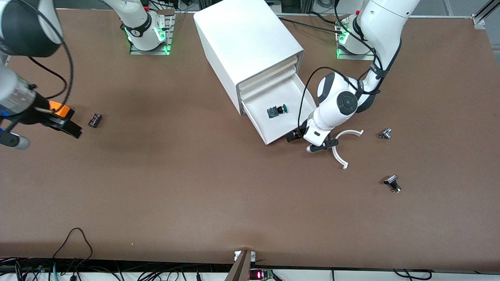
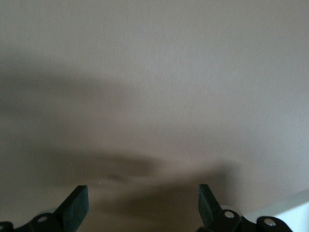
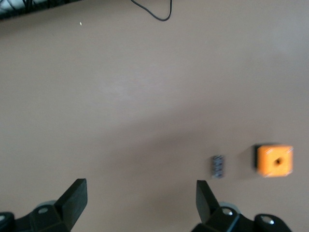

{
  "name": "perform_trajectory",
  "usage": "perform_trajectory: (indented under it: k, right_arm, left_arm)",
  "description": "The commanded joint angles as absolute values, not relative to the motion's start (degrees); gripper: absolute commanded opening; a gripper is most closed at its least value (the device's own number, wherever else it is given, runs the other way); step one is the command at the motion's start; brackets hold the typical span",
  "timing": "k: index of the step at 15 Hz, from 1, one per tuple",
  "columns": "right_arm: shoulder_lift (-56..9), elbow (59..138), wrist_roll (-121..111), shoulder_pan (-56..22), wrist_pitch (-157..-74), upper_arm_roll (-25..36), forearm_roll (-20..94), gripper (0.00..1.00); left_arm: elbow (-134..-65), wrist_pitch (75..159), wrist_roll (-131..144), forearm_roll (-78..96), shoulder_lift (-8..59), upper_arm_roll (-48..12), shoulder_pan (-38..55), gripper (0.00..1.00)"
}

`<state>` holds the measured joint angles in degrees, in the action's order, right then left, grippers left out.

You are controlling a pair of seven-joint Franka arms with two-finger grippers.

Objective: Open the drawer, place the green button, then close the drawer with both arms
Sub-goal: 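Push the drawer shut with the left gripper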

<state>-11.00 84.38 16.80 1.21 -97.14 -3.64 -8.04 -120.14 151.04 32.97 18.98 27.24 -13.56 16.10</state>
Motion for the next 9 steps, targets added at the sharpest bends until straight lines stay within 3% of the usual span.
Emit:
perform_trajectory:
  k: [1, 5, 9]
  right_arm:
    - [-10.02, 85.87, -0.73, 1.93, -95.20, 0.78, -7.12, 1.00]
    - [-7.84, 87.70, -4.31, 1.93, -92.54, 1.58, -4.66, 1.00]
    - [3.22, 104.73, -4.22, 1.93, -103.08, 1.76, -4.57, 1.00]
  left_arm:
    - [-126.12, 149.86, 38.83, 20.21, 21.63, -17.04, 16.26, 1.00]
    - [-128.14, 149.85, 43.15, 20.21, 21.62, -23.98, 16.35, 1.00]
    - [-129.81, 149.85, 45.26, 20.21, 21.97, -26.63, 17.66, 1.00]
